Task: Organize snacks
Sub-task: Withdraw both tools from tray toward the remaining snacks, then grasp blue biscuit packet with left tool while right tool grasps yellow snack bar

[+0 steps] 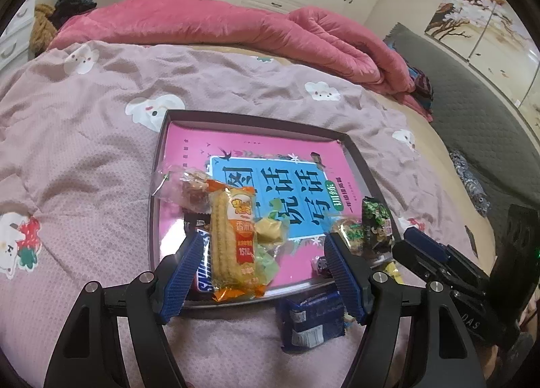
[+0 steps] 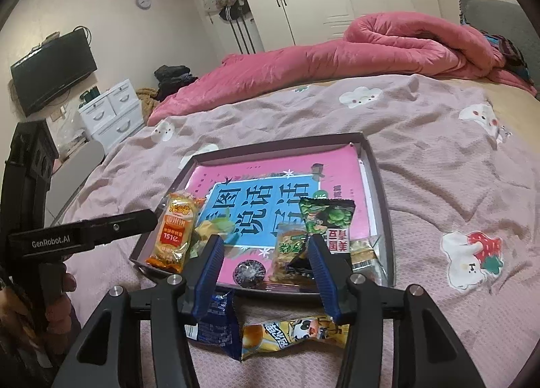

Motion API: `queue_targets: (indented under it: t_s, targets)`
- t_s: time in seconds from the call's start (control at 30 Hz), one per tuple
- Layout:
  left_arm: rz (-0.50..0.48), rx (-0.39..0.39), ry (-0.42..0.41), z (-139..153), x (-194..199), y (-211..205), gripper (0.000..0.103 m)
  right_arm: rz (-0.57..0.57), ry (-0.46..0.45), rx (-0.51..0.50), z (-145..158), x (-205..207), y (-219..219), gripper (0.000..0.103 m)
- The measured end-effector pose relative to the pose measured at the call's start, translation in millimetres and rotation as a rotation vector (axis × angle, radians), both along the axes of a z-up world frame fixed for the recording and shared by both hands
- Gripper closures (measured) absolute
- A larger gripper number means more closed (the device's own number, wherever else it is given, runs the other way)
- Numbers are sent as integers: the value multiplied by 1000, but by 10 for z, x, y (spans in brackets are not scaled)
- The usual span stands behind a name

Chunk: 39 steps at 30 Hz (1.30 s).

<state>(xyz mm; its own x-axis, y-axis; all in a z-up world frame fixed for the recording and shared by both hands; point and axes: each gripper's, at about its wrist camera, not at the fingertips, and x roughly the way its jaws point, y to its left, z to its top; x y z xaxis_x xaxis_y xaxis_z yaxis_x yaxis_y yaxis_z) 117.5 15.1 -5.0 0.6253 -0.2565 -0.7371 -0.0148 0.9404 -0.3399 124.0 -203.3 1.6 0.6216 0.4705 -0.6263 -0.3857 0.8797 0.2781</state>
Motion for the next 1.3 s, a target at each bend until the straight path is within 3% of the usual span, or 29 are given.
queue_targets:
  t_s: [0.73,1.3]
  targets:
    - [-65,15,26,7,-202,-211,26,-5,37,17,42,-181,-68,47]
    - [-111,30,81,-109,-320,-358,26,-17,118,4,-37,-308,-116,46]
